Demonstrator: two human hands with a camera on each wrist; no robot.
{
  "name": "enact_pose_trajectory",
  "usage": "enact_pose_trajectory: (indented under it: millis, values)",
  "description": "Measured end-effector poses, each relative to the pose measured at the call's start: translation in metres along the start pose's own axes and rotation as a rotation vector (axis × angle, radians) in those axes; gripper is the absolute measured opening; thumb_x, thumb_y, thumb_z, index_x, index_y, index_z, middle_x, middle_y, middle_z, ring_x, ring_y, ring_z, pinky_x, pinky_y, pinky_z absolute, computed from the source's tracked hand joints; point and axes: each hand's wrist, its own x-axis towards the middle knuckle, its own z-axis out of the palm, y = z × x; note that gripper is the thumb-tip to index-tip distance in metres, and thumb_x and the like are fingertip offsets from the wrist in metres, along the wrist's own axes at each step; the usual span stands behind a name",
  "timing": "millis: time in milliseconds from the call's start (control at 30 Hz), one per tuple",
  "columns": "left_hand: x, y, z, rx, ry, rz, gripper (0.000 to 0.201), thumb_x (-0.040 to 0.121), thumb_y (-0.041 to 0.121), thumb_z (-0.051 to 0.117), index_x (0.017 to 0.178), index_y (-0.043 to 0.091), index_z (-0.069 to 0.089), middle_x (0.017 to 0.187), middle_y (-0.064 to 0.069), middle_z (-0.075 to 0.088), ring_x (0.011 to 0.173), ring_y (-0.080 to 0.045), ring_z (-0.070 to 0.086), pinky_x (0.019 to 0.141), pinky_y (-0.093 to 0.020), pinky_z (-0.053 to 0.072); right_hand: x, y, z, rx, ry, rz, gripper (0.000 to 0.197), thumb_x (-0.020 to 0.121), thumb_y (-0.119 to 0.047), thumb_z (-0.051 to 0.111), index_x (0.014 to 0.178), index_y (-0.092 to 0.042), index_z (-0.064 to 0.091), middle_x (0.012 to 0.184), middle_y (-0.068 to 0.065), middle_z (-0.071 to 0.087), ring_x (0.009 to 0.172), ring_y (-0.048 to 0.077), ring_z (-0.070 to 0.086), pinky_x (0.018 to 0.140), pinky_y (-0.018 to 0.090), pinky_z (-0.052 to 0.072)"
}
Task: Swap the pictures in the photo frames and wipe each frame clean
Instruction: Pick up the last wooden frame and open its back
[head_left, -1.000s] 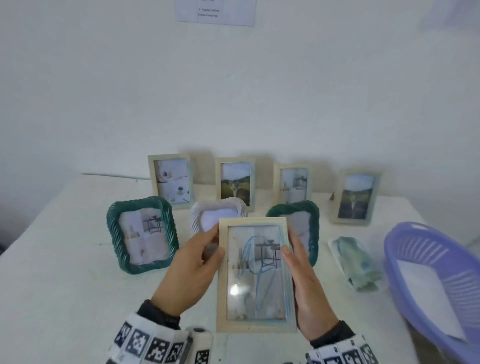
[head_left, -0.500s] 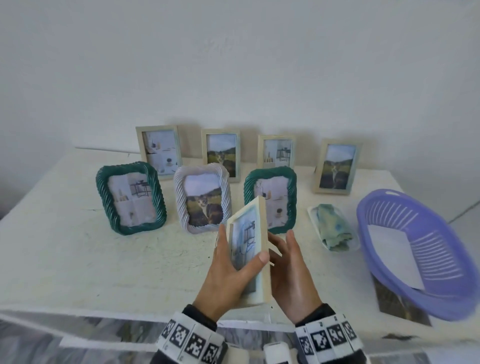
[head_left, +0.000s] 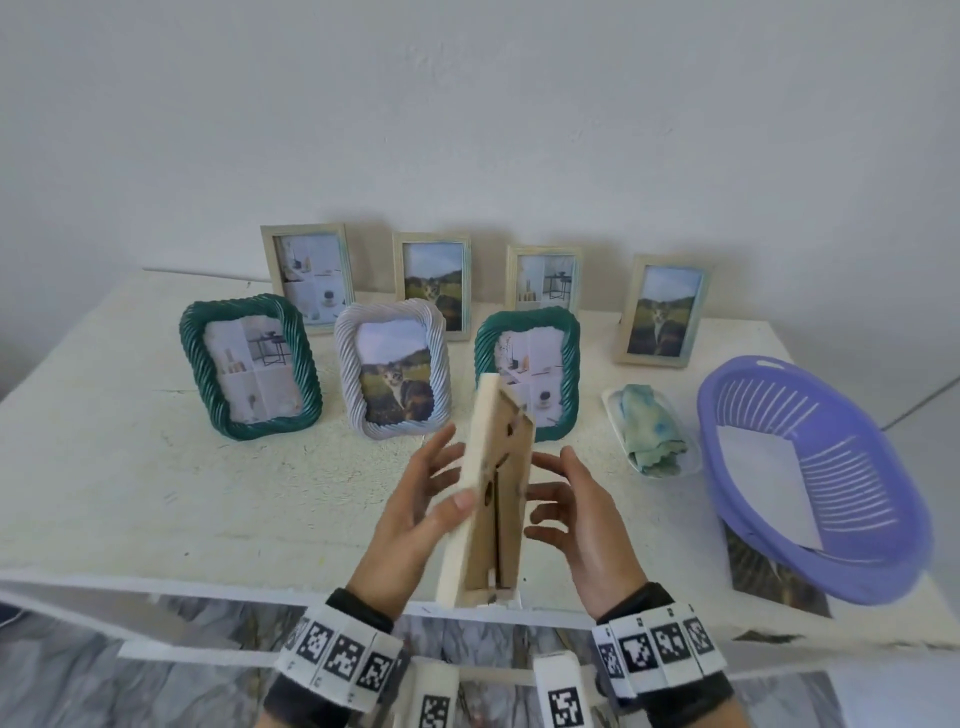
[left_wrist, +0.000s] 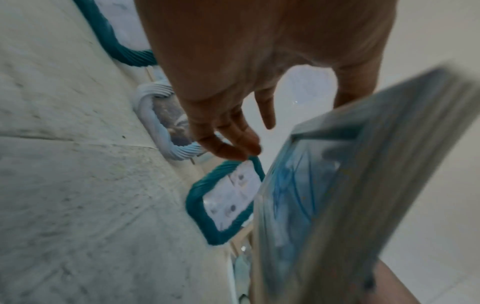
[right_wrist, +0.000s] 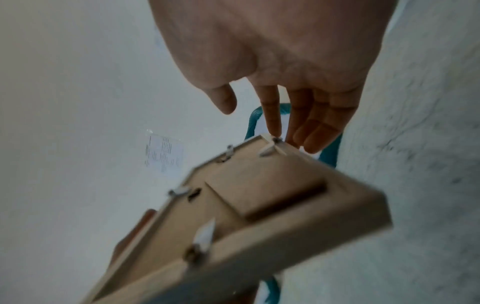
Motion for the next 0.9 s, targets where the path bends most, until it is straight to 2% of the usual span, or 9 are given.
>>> enact_pose_trajectory:
  millis: [67, 133, 200, 300, 400, 467, 567, 667, 900]
  values:
    - [0.0, -0.01, -0.01, -0.041, 0.078, 0.003, 0.06, 0.073, 0.042, 0.073, 0.129, 0.026, 0.057, 0.113, -0.006, 0.066, 0.099, -0.025, 0.065, 0.082, -0.042, 0.054, 0.001, 0.007, -0.012, -0.152, 0.065, -0.066, 0.029, 0.098, -0.041, 0.047, 0.109, -0.026, 0.07, 0.094, 0.005, 0.071, 0.086, 0.021, 0.066, 0.079, 0.039, 0.055]
    - [0.0, -0.024, -0.015, 0.018, 0.136, -0.021, 0.035, 0.082, 0.027, 0.074, 0.116, 0.023, 0.066, 0.091, -0.002, 0.067, 0.077, -0.022, 0.06, 0.063, -0.032, 0.052, 0.003, 0.017, -0.024, -0.291, 0.09, -0.113, 0.022, 0.097, -0.037, 0.05, 0.109, -0.035, 0.069, 0.105, -0.003, 0.072, 0.1, 0.015, 0.066, 0.09, 0.04, 0.054]
    - [0.001, -0.041, -0.017, 0.178, 0.165, -0.072, 0.029, 0.09, 0.01, 0.067, 0.117, 0.022, 0.066, 0.087, 0.003, 0.068, 0.073, -0.017, 0.058, 0.056, -0.028, 0.053, 0.006, 0.027, -0.035, -0.46, 0.097, -0.155, 0.026, 0.096, -0.029, 0.053, 0.12, -0.033, 0.064, 0.107, -0.006, 0.069, 0.099, 0.008, 0.064, 0.091, 0.033, 0.053]
    - [0.004, -0.063, -0.016, 0.42, 0.186, -0.149, 0.032, 0.091, 0.013, 0.066, 0.122, 0.017, 0.065, 0.096, -0.002, 0.069, 0.078, -0.015, 0.065, 0.061, -0.034, 0.06, 0.006, 0.038, -0.043, -0.725, 0.08, -0.242, 0.032, 0.097, -0.019, 0.053, 0.128, -0.027, 0.058, 0.099, -0.007, 0.064, 0.089, -0.001, 0.059, 0.076, 0.009, 0.045]
    - [0.008, -0.079, -0.016, 0.592, 0.205, -0.143, 0.031, 0.088, 0.019, 0.068, 0.119, 0.015, 0.069, 0.09, 0.006, 0.071, 0.083, -0.009, 0.067, 0.079, -0.035, 0.059, 0.006, 0.05, -0.046, -0.919, 0.052, -0.301, 0.032, 0.095, -0.016, 0.054, 0.126, -0.023, 0.061, 0.102, -0.004, 0.062, 0.09, 0.003, 0.058, 0.079, 0.01, 0.043]
    - [0.009, -0.083, -0.014, 0.642, 0.197, -0.133, 0.031, 0.087, 0.017, 0.07, 0.117, 0.016, 0.069, 0.087, 0.008, 0.07, 0.083, -0.006, 0.065, 0.082, -0.019, 0.053, 0.006, 0.056, -0.046, -1.017, 0.041, -0.309, 0.031, 0.094, -0.019, 0.055, 0.125, -0.022, 0.062, 0.1, -0.001, 0.058, 0.088, 0.009, 0.058, 0.082, 0.016, 0.044]
    - [0.01, -0.084, -0.012, 0.704, 0.178, -0.103, 0.031, 0.085, 0.017, 0.071, 0.115, 0.018, 0.068, 0.083, 0.008, 0.069, 0.08, -0.003, 0.064, 0.071, -0.001, 0.042, 0.006, 0.059, -0.045, -1.1, 0.036, -0.32, 0.032, 0.095, -0.022, 0.054, 0.126, -0.022, 0.061, 0.097, 0.0, 0.053, 0.083, 0.012, 0.055, 0.077, 0.019, 0.042]
    - [0.012, -0.085, -0.01, 0.729, 0.191, -0.068, 0.032, 0.083, 0.024, 0.074, 0.114, 0.021, 0.066, 0.082, 0.008, 0.067, 0.076, -0.002, 0.063, 0.067, -0.006, 0.044, 0.007, 0.059, -0.044, -1.149, 0.017, -0.336, 0.03, 0.095, -0.022, 0.053, 0.123, -0.022, 0.062, 0.095, 0.001, 0.05, 0.08, 0.013, 0.053, 0.073, 0.019, 0.041]
    - [0.02, -0.089, -0.009, 0.82, 0.188, 0.008, 0.038, 0.085, 0.035, 0.07, 0.12, 0.024, 0.062, 0.078, 0.009, 0.062, 0.069, -0.006, 0.062, 0.07, -0.034, 0.056, 0.016, 0.05, -0.037, -1.259, -0.032, -0.329, 0.014, 0.095, -0.03, 0.054, 0.101, -0.019, 0.06, 0.089, -0.004, 0.041, 0.066, 0.002, 0.042, 0.055, 0.01, 0.031]
